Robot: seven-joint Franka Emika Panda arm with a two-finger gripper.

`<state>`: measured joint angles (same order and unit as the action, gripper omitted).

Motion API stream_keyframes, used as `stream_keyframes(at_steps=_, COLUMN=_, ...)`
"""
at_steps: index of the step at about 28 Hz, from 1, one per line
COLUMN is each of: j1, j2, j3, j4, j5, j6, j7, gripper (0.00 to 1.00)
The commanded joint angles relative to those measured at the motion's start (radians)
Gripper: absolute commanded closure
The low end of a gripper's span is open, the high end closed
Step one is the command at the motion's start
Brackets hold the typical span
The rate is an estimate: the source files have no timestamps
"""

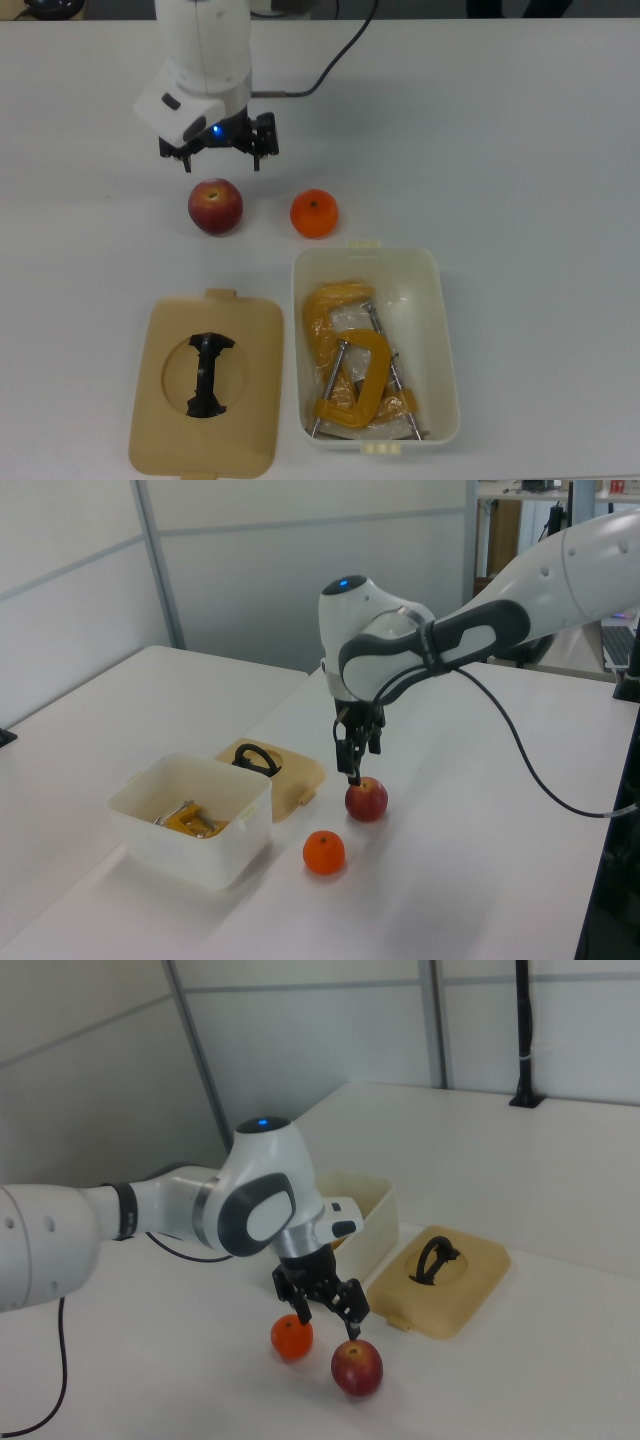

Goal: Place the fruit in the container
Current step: 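Close the gripper on the red apple and lift it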

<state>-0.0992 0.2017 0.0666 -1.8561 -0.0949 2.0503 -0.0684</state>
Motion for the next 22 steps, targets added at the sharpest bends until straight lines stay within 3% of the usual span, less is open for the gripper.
stream_keyframes(at_steps=1, j1=0.001, j2=0.05, j3=-0.004, j4=-0.006, j5=-0.002, j6=0.06, j7=0.009, gripper=0.0)
stream_keyframes(at_steps=6, j1=0.001, j2=0.091, j3=-0.005, j4=-0.002, j5=-0.022, j6=0.099, j7=0.007, gripper=0.0)
stream_keyframes(at_steps=10, j1=0.001, j2=0.111, j3=-0.005, j4=0.0, j5=-0.081, j6=0.099, j7=0.009, gripper=0.0)
stream_keyframes(at_steps=17, j1=0.004, j2=0.13, j3=-0.005, j4=-0.006, j5=-0.109, j6=0.099, j7=0.01, gripper=0.01)
stream_keyframes(at_steps=19, j1=0.006, j2=0.136, j3=-0.005, j4=-0.008, j5=-0.126, j6=0.099, j7=0.01, gripper=0.08)
stream_keyframes(at_steps=21, j1=0.006, j2=0.137, j3=-0.005, j4=-0.008, j5=-0.135, j6=0.097, j7=0.01, gripper=0.22)
stream_keyframes(at_steps=22, j1=0.006, j2=0.139, j3=-0.005, j4=-0.008, j5=-0.137, j6=0.097, j7=0.01, gripper=0.44)
